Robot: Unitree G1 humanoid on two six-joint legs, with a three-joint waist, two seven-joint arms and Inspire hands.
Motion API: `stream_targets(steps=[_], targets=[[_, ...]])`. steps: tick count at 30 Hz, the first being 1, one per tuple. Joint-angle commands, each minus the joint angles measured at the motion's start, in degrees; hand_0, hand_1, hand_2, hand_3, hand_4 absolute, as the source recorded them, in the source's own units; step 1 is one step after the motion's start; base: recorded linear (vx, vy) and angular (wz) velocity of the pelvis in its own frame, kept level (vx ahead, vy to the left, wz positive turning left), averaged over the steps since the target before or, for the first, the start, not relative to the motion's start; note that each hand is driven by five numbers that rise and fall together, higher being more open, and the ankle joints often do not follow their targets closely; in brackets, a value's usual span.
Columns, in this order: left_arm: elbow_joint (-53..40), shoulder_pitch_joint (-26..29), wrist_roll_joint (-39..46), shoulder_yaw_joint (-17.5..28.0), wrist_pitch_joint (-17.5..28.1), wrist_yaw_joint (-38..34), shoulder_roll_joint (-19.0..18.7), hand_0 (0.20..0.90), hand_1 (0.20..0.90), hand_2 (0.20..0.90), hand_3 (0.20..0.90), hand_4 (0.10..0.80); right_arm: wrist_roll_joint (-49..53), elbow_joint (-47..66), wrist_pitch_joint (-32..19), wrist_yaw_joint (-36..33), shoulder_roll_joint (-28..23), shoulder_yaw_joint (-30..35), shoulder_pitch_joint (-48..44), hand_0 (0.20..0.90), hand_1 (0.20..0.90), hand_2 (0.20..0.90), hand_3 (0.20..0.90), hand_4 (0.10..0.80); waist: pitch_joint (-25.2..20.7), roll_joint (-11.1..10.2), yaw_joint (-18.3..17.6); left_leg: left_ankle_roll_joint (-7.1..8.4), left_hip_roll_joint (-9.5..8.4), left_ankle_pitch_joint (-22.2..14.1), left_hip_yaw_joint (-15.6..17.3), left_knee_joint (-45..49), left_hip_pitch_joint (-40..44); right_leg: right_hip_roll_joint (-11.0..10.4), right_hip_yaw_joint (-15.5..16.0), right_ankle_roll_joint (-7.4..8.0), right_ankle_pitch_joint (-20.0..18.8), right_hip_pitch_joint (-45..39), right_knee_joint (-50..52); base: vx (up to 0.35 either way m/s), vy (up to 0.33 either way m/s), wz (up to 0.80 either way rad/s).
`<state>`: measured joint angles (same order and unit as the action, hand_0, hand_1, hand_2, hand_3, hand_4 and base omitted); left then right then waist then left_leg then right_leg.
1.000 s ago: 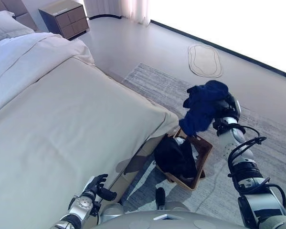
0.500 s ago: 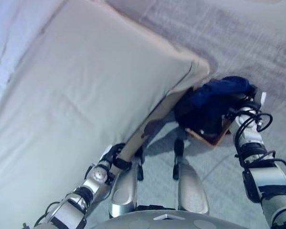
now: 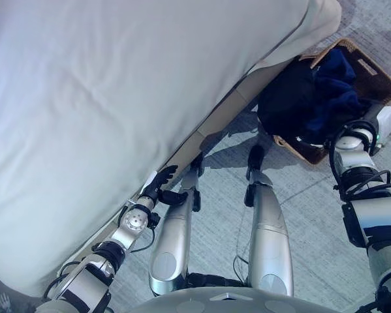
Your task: Pick up the clothes from the bed and place them into the basket
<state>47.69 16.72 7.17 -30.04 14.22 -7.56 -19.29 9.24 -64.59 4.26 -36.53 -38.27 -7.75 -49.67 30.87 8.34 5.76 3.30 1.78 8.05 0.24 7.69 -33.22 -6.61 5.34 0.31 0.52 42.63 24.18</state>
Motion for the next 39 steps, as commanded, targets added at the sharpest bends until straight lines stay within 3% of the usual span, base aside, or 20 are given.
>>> stream_targets(steps=[1,7,14,19,22,24,28,32,39], targets=[[-1.52,-5.7,-0.24,0.35,0.53,-0.53,-3.3,0.9,0.9,0.9,0.9,0.8,-5.78,8.33,-2.14,-7.64,-9.24,-2.92,-0.13,0.9,0.9,0.9,0.9,0.8,-1.08,1.03,-1.14,-1.7,-2.14,-3.35,-2.97,4.87,-3.21,2.41,2.85,-0.3,3.69,-2.5,1.96,0.015,-0.006,0.11],[1.64,-4.66,-0.11,2.18,0.79,0.17,-2.81,0.9,0.9,0.9,0.9,0.8,-7.33,18.21,-6.15,-8.7,-7.86,-0.9,4.12,0.9,0.9,0.9,0.9,0.8,-1.08,-2.13,-2.59,-1.48,-1.46,-4.77,-2.21,4.28,1.22,2.99,2.98,0.26,2.53,-7.5,-1.88,0.009,0.063,0.01],[3.77,-3.41,-0.03,6.54,-1.62,1.83,-3.12,0.9,0.9,0.9,0.9,0.8,-5.75,22.68,-6.93,-0.08,-4.03,2.42,15.29,0.9,0.9,0.9,0.9,0.8,-1.08,-6.29,-4.09,-1.73,-1.05,-7.15,-0.45,2.02,13.82,2.27,2.6,1.61,1.15,-20.67,-8.18,0.018,0.123,-0.05],[7.4,-6.21,-2.8,8.26,-2.84,2.67,-2.95,0.9,0.9,0.9,0.9,0.8,-4.83,18.86,-8.87,6.07,-0.04,3.2,23.88,0.9,0.9,0.9,0.9,0.8,-6.89,-8.93,-4.07,-1.85,-1.26,-8.01,0.73,-1.85,21.58,1.23,2.59,3.13,-1.76,-29.32,-15.83,0.111,0.129,-0.1],[10.34,-8.62,-4.34,9.68,-4.23,2.66,-2.03,0.9,0.9,0.9,0.9,0.8,-2.05,17.45,-10.47,15.67,3.51,3.48,30.63,0.9,0.9,0.9,0.9,0.8,-11.2,-10.49,-4.24,-2.26,-1.72,-8.88,1.76,-4.6,26.82,0.95,2.05,4.33,-3.28,-34.48,-20.21,0.131,0.158,-0.08],[12.68,-10.22,-5.28,11.29,-4.86,3.11,-1.4,0.9,0.9,0.9,0.9,0.8,-0.76,16.19,-11.83,23.35,7.09,3.12,34.95,0.9,0.9,0.9,0.9,0.8,-14.14,-11.05,-4.44,-2.47,-1.67,-9.12,2.17,-6.16,29.62,1.02,1.93,4.91,-3.88,-36.73,-21.79,0.169,0.133,-0.16],[16.11,-11.55,-7.17,13.55,-5.86,3.68,-0.9,0.9,0.9,0.9,0.9,0.8,-1.12,10.94,-12.96,31.49,12.42,0.89,40.98,0.9,0.9,0.9,0.9,0.8,-18.54,-11.67,-4.36,-2.78,-1.53,-9.23,2.7,-8.51,33.31,1.29,2.24,5.31,-3.91,-39.88,-23.05,0.14,0.088,-0.1],[21.02,-12.47,-7.82,15.17,-5.4,5.15,0.13,0.9,0.9,0.9,0.9,0.8,-1.69,2.35,-13.05,35.55,18.63,-0.16,45.46,0.9,0.9,0.9,0.9,0.8,-22.22,-12.05,-4.54,-3.25,-1.62,-9.7,3.22,-10.06,36.77,1.57,2.41,5.25,-2.96,-43.15,-23.38,0.11,0.062,-0.01],[24.41,-13.33,-4.78,16.83,-6.62,12.71,3.28,0.9,0.9,0.9,0.9,0.8,-2.9,-6.44,-10.31,38.27,24.16,0.25,48.45,0.9,0.9,0.9,0.9,0.8,-24.22,-11.42,-4.92,-3.66,-1.82,-10.06,3.69,-11.59,39.78,1.73,2.47,5.07,-2.14,-46.19,-24.13,0.02,0.05,-0.03]])
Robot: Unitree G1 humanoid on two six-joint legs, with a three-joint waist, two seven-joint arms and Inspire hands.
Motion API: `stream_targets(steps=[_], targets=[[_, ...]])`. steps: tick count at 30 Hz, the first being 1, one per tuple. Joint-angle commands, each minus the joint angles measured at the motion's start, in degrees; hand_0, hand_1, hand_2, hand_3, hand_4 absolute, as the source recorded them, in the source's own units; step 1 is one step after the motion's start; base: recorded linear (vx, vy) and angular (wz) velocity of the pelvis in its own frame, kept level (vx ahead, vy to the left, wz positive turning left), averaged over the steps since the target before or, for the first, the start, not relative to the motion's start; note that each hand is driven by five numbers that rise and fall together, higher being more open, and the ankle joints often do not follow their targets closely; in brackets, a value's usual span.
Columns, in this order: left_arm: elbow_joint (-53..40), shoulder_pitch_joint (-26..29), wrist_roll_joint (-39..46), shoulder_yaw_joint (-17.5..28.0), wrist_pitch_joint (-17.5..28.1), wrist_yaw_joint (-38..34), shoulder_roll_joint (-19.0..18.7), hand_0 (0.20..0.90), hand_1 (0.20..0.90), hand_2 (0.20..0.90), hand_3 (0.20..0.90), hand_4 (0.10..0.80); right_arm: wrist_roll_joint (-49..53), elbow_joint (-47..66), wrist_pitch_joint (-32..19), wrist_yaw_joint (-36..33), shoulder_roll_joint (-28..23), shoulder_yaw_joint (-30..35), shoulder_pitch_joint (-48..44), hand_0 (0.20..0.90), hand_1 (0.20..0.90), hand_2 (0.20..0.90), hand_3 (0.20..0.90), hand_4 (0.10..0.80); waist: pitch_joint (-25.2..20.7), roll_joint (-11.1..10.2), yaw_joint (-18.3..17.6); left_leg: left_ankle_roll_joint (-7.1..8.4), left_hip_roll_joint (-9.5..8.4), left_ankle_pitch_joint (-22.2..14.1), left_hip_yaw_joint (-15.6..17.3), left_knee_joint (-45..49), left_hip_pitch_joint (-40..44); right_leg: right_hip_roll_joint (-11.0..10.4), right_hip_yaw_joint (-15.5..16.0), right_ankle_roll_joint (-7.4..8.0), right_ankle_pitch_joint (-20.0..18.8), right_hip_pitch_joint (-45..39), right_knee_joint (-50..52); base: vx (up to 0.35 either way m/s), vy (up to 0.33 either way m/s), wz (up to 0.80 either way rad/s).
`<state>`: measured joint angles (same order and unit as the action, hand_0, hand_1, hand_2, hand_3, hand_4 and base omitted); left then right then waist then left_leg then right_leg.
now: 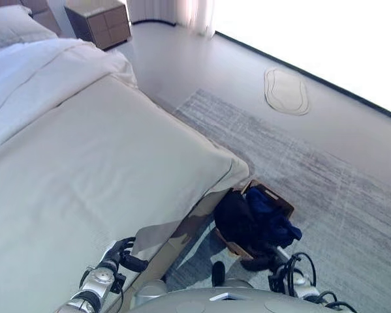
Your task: Pick up the clothes from the bed and place them into the basket
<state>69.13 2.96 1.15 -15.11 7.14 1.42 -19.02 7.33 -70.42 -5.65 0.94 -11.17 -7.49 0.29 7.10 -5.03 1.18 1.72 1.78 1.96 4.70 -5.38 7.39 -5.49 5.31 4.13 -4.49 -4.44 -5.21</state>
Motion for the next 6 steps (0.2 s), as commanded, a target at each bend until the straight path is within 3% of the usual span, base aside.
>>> stream_targets(steps=[1,6], targets=[[3.1,0.25,2.01,1.93,0.05,4.72,3.38,0.9,0.9,0.9,0.9,0.8,-0.28,-1.24,-0.08,1.03,-2.39,-0.03,-1.34,0.9,0.9,0.9,0.9,0.8,-0.69,2.16,-0.35,-2.15,-1.93,-4.01,-0.91,1.41,-0.51,0.63,2.47,1.2,2.96,0.48,5.12,-0.003,0.042,-0.11],[3.88,-0.53,6.09,3.24,-1.81,7.81,5.39,0.9,0.9,0.9,0.9,0.8,-1.72,-2.91,2.25,0.78,-0.38,0.05,-1.34,0.9,0.9,0.9,0.9,0.8,-1.4,3.04,-0.81,-2.46,-2.25,-4.7,-0.86,1.63,0.78,0.74,2.03,0.78,3.35,-0.84,4.61,0.002,0.033,-0.01]])
